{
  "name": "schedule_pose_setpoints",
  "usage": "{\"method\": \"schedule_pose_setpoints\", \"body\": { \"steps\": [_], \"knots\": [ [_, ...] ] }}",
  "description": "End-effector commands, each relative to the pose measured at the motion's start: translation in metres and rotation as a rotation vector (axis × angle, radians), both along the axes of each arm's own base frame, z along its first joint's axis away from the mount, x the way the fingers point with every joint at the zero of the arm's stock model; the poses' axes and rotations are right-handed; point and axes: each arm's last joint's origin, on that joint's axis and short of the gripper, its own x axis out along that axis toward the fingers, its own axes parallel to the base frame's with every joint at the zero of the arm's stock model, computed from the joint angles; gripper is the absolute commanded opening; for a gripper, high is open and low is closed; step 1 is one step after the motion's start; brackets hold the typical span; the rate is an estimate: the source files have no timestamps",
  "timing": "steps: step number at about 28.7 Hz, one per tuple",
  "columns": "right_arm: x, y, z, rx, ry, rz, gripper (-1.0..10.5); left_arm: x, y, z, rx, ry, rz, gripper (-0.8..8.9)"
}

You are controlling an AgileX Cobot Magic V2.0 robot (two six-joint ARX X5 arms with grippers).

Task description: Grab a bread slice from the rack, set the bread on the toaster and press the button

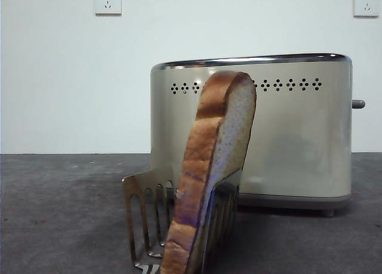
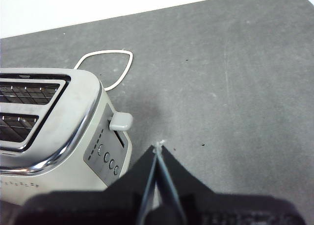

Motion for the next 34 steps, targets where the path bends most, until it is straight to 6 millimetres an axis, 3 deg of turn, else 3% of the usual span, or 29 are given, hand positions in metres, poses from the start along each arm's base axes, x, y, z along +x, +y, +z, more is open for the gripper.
{"method": "schedule_pose_setpoints", "body": {
  "steps": [1,4,6,12,18,27,28,32,34],
  "knots": [
    [0.0,0.0,0.001,0.002,-0.008,0.006,0.0,0.006,-0.017,-0.013,0.035,0.039,-0.001,2.59],
    [0.0,0.0,0.001,0.001,-0.009,0.005,0.0,0.015,-0.034,-0.022,0.066,0.039,-0.059,4.79],
    [0.0,0.0,0.001,0.002,-0.008,0.006,0.0,0.02,-0.043,-0.027,0.086,0.035,-0.086,5.37],
    [-0.001,0.0,0.001,0.001,-0.002,0.006,0.0,0.027,-0.068,-0.038,0.168,-0.01,-0.129,5.35],
    [-0.001,0.0,0.0,0.001,0.004,0.006,0.0,0.02,-0.091,-0.046,0.262,-0.111,-0.178,5.35],
    [-0.002,0.0,-0.001,-0.002,0.02,0.007,0.0,0.022,-0.112,-0.07,0.333,-0.114,-0.157,5.28],
    [-0.002,0.0,-0.001,-0.002,0.022,0.007,0.0,0.023,-0.113,-0.072,0.331,-0.111,-0.148,5.13],
    [-0.002,0.0,-0.002,-0.002,0.023,0.007,0.0,0.025,-0.114,-0.072,0.323,-0.122,-0.141,1.91],
    [-0.002,0.0,-0.002,-0.002,0.023,0.007,0.0,0.027,-0.112,-0.072,0.327,-0.118,-0.136,0.99]
  ]
}}
